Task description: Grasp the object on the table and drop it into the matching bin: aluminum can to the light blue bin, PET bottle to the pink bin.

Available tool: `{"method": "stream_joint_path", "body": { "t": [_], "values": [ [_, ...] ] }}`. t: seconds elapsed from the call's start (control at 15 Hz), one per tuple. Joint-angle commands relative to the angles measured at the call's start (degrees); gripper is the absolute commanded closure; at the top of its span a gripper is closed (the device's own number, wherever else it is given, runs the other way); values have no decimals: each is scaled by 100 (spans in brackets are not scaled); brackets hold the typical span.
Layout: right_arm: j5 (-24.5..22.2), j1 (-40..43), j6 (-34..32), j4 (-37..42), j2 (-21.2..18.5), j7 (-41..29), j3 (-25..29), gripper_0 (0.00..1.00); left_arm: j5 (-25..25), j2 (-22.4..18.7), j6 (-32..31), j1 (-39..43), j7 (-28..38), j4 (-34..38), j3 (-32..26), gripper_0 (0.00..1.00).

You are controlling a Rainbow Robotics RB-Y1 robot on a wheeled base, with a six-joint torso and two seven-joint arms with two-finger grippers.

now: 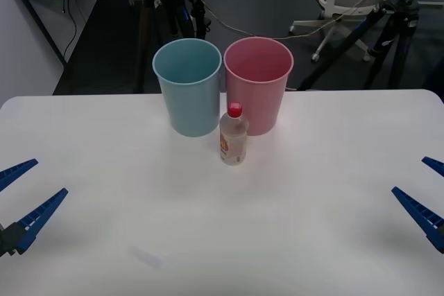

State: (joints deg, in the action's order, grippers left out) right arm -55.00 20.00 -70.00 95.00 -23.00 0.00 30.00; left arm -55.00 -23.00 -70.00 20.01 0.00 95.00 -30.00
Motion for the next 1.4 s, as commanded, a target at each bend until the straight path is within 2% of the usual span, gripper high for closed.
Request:
{"method": "stream_joint_path", "body": {
  "t": [0.07, 0.4, 0.47, 0.67, 0.73, 1.0, 1.27, 1.4],
  "values": [
    [-37, 4, -49, -61, -3, 0, 24, 0, 0, 0, 0, -1, 0, 0, 0, 0],
    [68, 74, -251, -157, -161, 79, 24, 0, 0, 0, 0, -1, 0, 0, 0, 0],
    [270, 215, -154, -149, -275, 167, -152, 0, 0, 0, 0, -1, 0, 0, 0, 0],
    [1237, 575, 417, -149, -934, 1494, -1066, 0, 0, 0, 0, -1, 0, 0, 0, 0],
    [1378, 628, 540, -149, -1057, 1845, -1242, 0, 0, 0, 0, -1, 0, 0, 0, 0],
    [1782, 531, 672, -439, -1356, 2795, -1796, 0, 0, 0, 0, -1, 0, 0, 0, 0],
    [2178, 259, 1067, -483, -1681, 3366, -2692, 0, 0, 0, 0, -1, 0, 0, 0, 0],
    [2169, 13, 1199, -483, -1699, 3471, -3079, 0, 0, 0, 0, -1, 0, 0, 0, 0]
  ]
}}
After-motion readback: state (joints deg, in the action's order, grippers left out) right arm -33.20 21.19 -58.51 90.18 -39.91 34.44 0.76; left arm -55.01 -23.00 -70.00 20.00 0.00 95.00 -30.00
